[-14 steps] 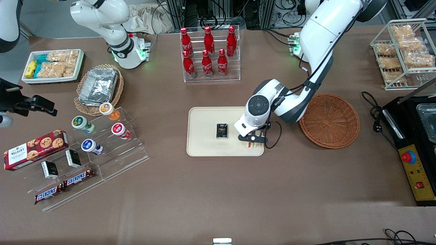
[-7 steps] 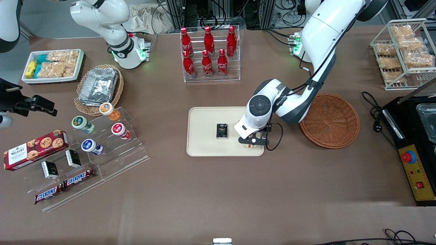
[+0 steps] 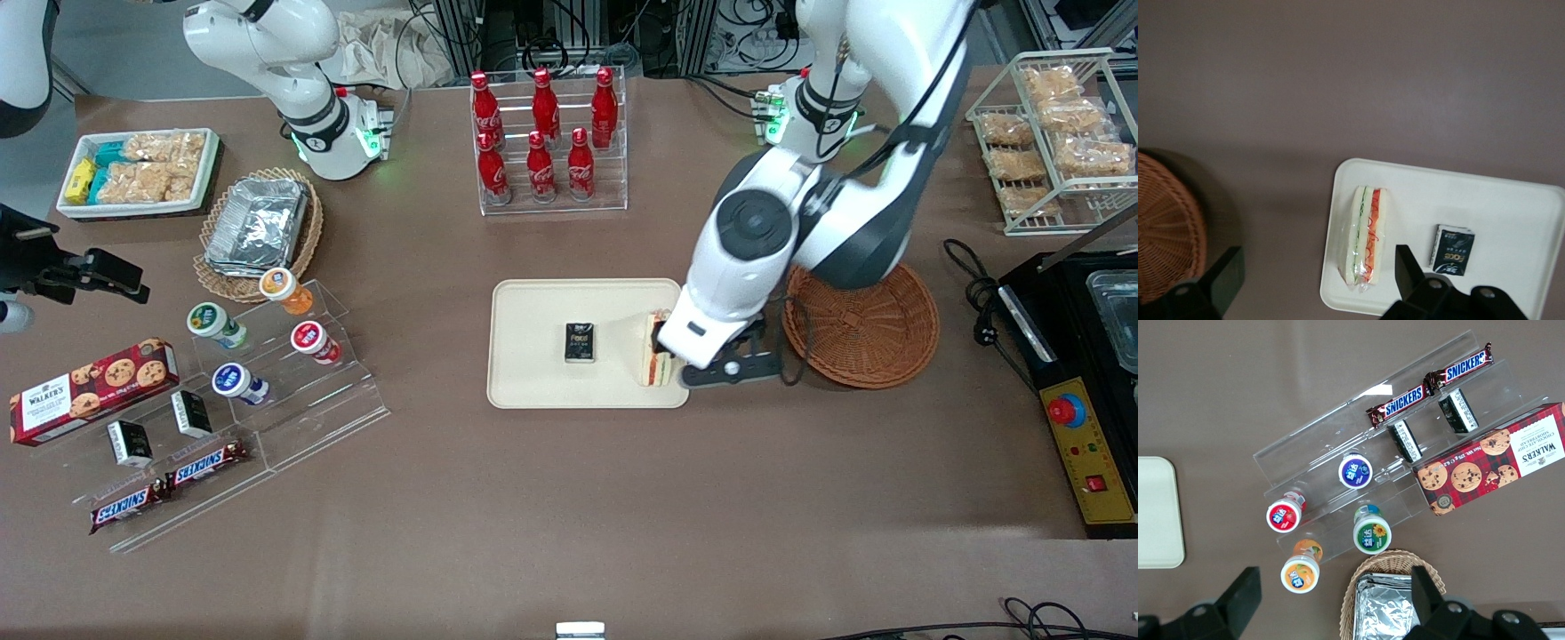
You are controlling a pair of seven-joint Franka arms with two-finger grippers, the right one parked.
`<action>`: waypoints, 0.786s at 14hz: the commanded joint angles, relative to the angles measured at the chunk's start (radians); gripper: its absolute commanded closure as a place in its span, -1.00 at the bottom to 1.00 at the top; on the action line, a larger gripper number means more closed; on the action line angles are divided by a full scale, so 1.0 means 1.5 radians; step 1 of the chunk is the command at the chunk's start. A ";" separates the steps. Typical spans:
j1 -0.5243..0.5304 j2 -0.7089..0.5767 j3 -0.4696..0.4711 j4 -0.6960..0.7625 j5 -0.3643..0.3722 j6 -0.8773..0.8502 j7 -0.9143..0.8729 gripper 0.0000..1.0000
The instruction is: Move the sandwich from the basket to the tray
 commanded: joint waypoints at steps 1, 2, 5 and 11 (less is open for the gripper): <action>0.015 -0.078 0.043 -0.013 -0.044 -0.043 -0.004 -1.00; 0.013 -0.106 0.075 -0.013 -0.080 -0.051 0.011 -1.00; 0.010 -0.178 0.146 -0.019 -0.118 -0.120 0.150 -1.00; -0.017 -0.268 0.268 -0.051 -0.118 -0.218 0.399 -1.00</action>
